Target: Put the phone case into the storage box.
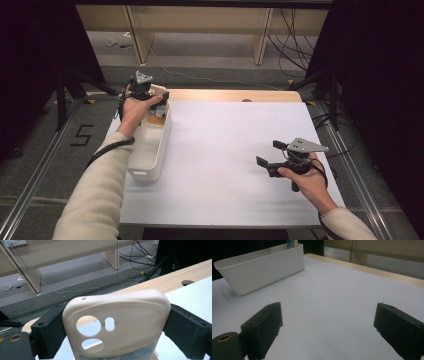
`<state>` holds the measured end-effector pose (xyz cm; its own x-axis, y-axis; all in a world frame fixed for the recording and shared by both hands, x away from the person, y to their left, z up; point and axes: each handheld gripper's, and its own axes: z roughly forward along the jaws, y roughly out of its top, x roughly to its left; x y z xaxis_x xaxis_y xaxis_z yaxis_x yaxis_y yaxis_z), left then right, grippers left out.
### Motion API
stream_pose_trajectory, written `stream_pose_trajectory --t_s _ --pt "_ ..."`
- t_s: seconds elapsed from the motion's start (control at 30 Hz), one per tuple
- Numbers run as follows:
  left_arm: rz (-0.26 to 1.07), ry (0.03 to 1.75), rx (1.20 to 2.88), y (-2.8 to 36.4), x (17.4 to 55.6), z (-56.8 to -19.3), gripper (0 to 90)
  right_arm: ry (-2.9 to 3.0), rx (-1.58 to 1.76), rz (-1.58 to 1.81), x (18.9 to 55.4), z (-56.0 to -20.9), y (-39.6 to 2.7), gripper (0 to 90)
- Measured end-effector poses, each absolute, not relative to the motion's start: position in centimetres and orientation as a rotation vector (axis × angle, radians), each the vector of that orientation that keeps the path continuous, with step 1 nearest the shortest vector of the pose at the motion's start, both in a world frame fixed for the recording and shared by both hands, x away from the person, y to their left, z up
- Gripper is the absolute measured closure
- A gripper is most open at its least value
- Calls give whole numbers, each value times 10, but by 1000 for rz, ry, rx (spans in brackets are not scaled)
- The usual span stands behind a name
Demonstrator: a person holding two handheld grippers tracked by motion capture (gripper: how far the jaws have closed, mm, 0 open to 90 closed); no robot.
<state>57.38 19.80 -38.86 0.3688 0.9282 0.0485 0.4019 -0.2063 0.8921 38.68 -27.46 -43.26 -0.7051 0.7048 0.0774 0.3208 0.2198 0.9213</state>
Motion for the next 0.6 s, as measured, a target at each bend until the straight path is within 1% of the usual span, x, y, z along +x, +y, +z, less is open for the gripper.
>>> stream_pose_trajectory --t_s 0.6 --pt "772 1177 1796 197 576 -391 102 2142 955 1482 387 -432 -274 95"
